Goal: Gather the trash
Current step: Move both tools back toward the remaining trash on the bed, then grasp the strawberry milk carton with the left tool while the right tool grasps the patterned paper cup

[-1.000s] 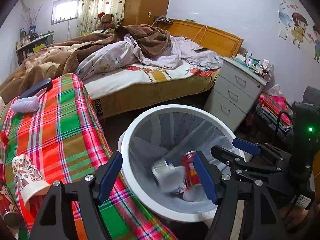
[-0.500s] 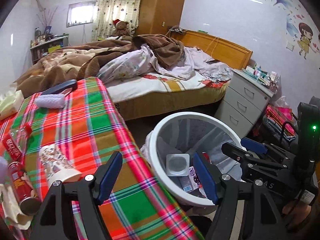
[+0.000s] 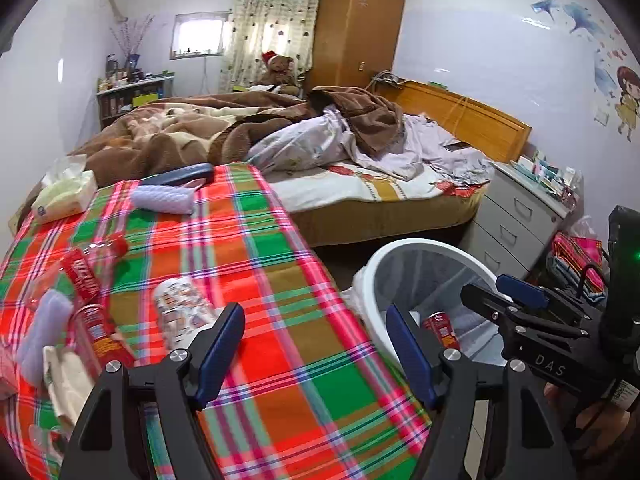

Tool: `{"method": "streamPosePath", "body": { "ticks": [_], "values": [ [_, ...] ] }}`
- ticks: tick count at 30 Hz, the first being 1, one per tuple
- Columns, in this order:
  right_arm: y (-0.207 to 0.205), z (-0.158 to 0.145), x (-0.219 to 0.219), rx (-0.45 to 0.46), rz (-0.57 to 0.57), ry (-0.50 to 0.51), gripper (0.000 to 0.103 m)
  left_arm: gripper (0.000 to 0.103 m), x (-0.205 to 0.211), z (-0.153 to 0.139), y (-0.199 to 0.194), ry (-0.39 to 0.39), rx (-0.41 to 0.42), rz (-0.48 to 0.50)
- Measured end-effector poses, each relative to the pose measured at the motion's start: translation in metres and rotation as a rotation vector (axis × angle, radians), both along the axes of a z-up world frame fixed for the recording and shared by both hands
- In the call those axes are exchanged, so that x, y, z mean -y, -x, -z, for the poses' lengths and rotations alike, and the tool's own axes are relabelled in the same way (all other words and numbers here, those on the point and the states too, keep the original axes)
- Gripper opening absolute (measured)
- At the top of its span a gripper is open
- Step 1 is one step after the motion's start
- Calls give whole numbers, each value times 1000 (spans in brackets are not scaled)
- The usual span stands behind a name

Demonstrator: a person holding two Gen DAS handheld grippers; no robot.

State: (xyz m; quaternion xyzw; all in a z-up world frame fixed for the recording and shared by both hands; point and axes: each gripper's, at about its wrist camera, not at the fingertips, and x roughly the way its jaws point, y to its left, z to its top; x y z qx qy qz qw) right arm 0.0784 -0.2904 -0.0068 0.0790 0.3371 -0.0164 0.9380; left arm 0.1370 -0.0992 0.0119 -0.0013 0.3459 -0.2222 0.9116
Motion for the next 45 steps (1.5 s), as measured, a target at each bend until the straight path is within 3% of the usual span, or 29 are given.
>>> {"method": "streamPosePath", "body": {
  "ticks": [23,45],
  "values": [
    [-29,-7,-96,30,-214,5,65,73,-145,-2,4,2,23,-262],
    [-75,21,-167,-86,-354,5,65,73,-277,19,-4,-19,-23,-541]
  ]
}}
